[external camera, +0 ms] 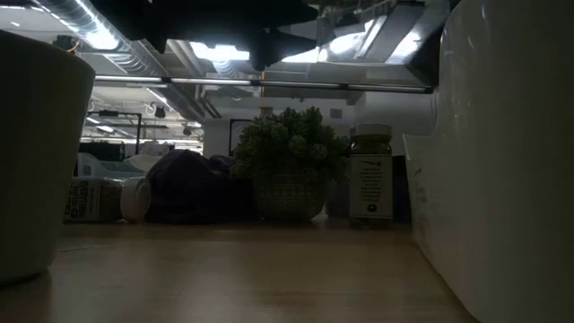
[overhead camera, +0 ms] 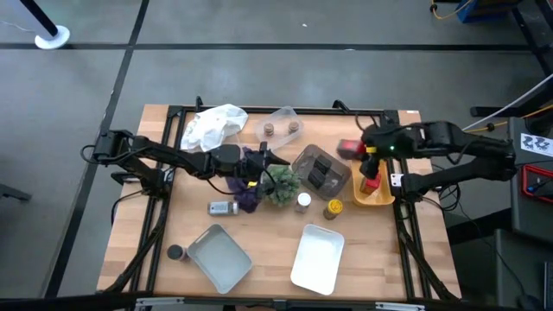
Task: Sort spices by type
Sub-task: Put the red seasoning can into the orange bin
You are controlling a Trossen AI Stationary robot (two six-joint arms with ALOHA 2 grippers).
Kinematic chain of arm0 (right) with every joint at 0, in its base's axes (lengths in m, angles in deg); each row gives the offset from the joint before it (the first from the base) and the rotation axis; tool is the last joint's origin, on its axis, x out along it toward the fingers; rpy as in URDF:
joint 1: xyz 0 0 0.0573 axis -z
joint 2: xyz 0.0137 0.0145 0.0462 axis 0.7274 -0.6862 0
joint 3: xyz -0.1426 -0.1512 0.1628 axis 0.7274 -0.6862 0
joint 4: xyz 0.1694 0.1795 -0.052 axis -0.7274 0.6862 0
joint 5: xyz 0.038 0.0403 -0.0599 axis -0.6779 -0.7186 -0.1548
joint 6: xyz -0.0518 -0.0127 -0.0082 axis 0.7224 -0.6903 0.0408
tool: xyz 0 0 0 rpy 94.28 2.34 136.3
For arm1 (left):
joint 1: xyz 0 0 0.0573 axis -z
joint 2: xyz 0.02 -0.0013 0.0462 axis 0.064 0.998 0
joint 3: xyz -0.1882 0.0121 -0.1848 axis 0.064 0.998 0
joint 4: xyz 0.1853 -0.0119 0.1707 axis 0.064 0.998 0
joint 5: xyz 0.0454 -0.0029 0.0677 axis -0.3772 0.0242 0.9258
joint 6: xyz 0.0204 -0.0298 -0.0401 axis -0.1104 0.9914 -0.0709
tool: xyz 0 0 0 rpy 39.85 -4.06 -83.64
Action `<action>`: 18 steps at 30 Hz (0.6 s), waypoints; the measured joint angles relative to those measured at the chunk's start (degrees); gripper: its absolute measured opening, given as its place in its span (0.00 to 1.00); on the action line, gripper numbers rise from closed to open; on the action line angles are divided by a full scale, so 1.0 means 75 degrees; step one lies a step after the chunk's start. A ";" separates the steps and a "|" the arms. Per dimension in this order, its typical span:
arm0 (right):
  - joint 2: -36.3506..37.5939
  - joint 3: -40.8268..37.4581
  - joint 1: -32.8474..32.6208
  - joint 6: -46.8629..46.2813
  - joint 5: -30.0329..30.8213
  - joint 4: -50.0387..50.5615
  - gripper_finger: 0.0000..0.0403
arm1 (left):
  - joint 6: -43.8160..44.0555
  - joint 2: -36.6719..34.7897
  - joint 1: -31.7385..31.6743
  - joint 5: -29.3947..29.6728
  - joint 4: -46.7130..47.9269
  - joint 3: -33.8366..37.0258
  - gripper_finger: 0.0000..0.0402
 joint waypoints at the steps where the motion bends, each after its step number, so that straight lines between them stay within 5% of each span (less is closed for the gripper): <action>1: -0.0008 0.0000 0.0000 -0.0202 -0.0002 0.0394 0.56 | 0.0000 0.0000 0.0000 0.0000 0.0000 0.0000 0.81; 7: -0.0203 -0.0003 0.0000 -0.0984 0.0523 0.1915 0.57 | -0.0029 0.0000 0.0000 -0.0002 -0.0019 0.0000 0.81; 18: -0.1064 0.0000 0.0000 -0.0689 0.0907 0.2370 0.56 | -0.0004 0.0000 0.0000 0.0003 0.0039 0.0000 0.81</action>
